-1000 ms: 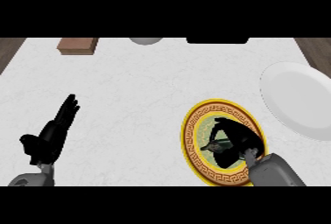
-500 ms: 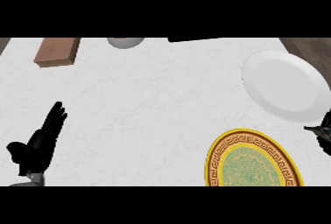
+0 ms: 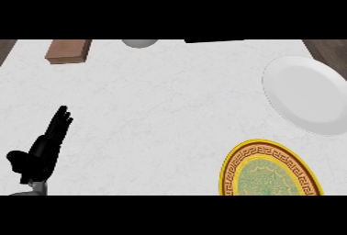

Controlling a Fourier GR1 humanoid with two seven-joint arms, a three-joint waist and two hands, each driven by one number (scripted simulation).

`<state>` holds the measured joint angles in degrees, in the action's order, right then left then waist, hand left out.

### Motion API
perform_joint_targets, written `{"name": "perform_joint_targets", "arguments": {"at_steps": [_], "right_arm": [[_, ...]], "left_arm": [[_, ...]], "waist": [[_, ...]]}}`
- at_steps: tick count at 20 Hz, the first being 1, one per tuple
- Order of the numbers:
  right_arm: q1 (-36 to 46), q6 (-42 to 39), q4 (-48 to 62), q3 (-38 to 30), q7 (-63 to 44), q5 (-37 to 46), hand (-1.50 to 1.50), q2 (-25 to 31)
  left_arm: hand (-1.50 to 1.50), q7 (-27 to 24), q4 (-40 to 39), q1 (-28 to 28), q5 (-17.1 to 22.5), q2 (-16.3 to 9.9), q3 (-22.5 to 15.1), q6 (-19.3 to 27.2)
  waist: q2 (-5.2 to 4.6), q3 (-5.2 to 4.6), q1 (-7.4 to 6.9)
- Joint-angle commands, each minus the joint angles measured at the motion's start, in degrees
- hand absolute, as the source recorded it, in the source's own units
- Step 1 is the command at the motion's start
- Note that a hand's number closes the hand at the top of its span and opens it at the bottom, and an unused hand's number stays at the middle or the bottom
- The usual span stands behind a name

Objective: Pick the eggplant from the plate and place it in the plate

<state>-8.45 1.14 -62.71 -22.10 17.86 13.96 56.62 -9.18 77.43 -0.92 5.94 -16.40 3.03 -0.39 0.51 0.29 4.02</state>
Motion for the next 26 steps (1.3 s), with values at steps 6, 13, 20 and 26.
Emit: {"name": "perform_joint_targets", "arguments": {"at_steps": [6,13,20,26], "right_arm": [[0.2,2.4,12.3,-14.2,18.9,-4.7,1.5,3.3],[7.1,-3.2,9.2,-12.2,13.9,-4.6,1.5,4.1],[14.0,-4.8,2.7,-4.4,4.3,-1.5,1.5,0.5],[24.7,-2.6,8.7,2.0,3.8,2.4,1.5,-5.0]], "left_arm": [[0.0,4.4,5.2,-0.1,-1.6,0.9,-2.5,-0.4],[0.0,-0.7,-3.4,4.1,-3.1,1.6,-0.7,-2.1],[0.0,4.4,2.9,2.3,-2.5,2.1,-0.9,-2.1],[0.0,-1.1,-4.1,4.5,-3.5,2.5,0.6,-2.9]], "waist": [[-0.42,-0.24,-3.86],[-0.53,-0.32,-3.99],[-0.45,-0.31,-4.42],[-0.67,-0.29,-4.61]]}}
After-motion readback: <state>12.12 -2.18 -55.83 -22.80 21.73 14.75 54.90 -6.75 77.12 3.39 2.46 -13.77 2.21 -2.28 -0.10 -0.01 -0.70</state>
